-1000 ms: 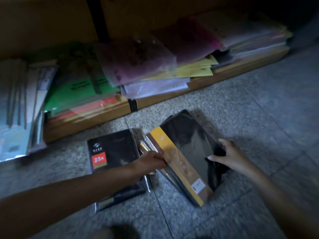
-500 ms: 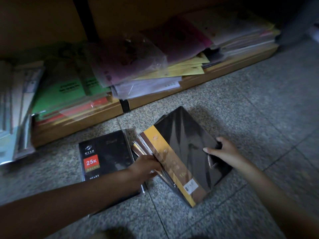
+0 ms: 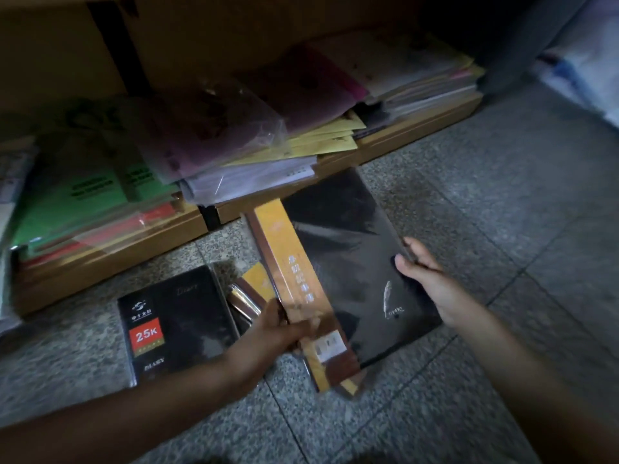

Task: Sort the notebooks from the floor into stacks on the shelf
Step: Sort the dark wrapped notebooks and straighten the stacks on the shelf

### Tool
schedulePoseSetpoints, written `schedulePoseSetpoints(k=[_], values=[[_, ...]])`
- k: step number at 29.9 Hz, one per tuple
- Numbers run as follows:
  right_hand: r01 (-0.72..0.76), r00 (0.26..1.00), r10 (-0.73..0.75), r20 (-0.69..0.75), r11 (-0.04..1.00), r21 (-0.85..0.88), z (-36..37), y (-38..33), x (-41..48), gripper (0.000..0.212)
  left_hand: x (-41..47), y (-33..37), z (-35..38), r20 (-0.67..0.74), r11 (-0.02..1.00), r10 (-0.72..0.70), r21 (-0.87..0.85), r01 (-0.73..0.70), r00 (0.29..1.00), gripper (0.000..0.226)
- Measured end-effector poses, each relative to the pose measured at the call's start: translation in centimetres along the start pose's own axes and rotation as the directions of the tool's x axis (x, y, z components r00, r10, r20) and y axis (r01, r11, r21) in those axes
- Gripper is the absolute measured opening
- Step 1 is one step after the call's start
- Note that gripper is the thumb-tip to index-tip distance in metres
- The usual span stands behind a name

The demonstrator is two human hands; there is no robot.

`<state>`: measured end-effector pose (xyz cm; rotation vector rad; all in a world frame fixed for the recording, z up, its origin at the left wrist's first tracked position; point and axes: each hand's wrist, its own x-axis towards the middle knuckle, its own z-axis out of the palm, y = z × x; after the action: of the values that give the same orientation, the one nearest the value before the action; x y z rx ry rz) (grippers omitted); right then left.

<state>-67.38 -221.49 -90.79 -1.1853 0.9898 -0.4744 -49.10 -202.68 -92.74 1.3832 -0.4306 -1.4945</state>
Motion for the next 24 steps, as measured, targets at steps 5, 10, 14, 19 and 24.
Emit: schedulePoseSetpoints(k=[5, 10, 14, 19, 24], values=[[0.113, 0.993, -0.114, -0.011, 0.964, 0.242, -0.2, -3.0, -0.4, 0.056, -2.9, 3.6, 3.0, 0.098, 0.961, 0.276, -0.02, -0.275, 0.956, 0.054], [0.279, 0.959, -0.282, -0.03, 0.923, 0.266, 0.8, -9.9, 0.0, 0.034, -3.7, 10.3, 4.3, 0.138, 0.87, 0.491, -0.016, -0.494, 0.86, 0.046], [0.396, 0.914, -0.404, -0.029, 0.877, 0.273, 2.6, -16.0, 0.6, 0.031, -4.9, 16.2, 4.0, 0.128, 0.789, 0.613, -0.136, -0.599, 0.779, 0.042], [0.509, 0.787, -0.559, 0.261, 0.828, 0.237, 5.0, -20.1, 0.5, 0.044, -6.9, 22.0, 2.0, -0.043, 0.654, 0.751, -0.084, -0.752, 0.658, 0.041], [0.515, 0.752, -0.549, 0.365, 0.835, 0.195, 8.3, -21.4, 1.7, 0.071, -7.9, 26.0, -0.7, -0.241, 0.693, 0.674, -0.124, -0.711, 0.699, 0.033]])
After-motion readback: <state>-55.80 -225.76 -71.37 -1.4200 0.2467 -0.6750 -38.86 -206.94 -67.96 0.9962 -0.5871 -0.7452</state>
